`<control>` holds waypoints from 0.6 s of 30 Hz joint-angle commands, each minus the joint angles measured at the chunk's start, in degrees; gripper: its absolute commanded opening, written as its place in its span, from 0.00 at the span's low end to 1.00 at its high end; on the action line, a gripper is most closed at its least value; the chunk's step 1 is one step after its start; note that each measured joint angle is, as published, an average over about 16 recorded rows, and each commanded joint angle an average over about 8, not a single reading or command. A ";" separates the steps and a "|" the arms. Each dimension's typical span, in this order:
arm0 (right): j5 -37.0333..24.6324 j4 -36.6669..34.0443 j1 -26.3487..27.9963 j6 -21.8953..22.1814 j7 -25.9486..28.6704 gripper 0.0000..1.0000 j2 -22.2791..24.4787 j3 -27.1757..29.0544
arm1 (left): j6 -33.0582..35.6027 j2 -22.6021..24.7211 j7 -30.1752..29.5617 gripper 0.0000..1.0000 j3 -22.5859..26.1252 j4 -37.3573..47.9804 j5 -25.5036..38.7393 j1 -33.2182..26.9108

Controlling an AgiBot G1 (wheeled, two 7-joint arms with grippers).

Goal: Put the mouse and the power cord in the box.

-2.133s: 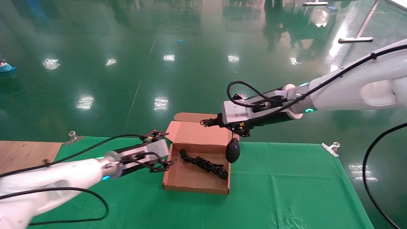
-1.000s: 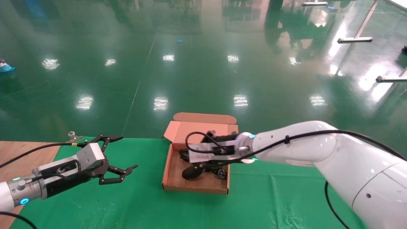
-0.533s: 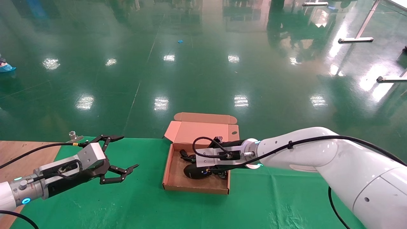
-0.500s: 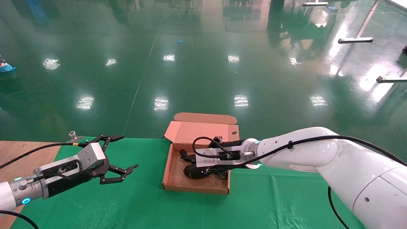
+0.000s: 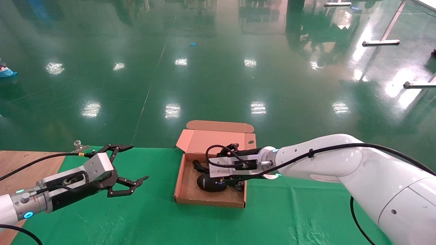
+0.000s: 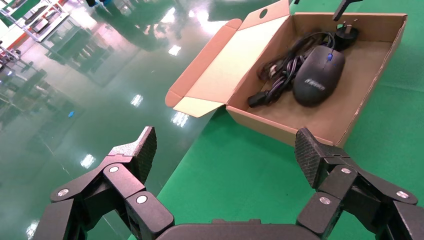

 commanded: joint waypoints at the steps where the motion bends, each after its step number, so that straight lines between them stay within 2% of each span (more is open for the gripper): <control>1: -0.18 -0.10 0.17 0.14 -0.12 1.00 -0.10 -0.18 | -0.06 0.08 0.22 1.00 0.10 0.23 0.01 -0.07; 6: 1.47 1.84 -1.31 -1.97 1.27 1.00 1.75 2.42 | 0.72 -0.93 -3.15 1.00 -1.30 -3.42 0.12 0.90; 18: 8.69 10.70 -7.68 -11.12 7.15 1.00 10.37 13.47 | 3.80 -4.94 -16.45 1.00 -6.83 -17.87 0.55 4.75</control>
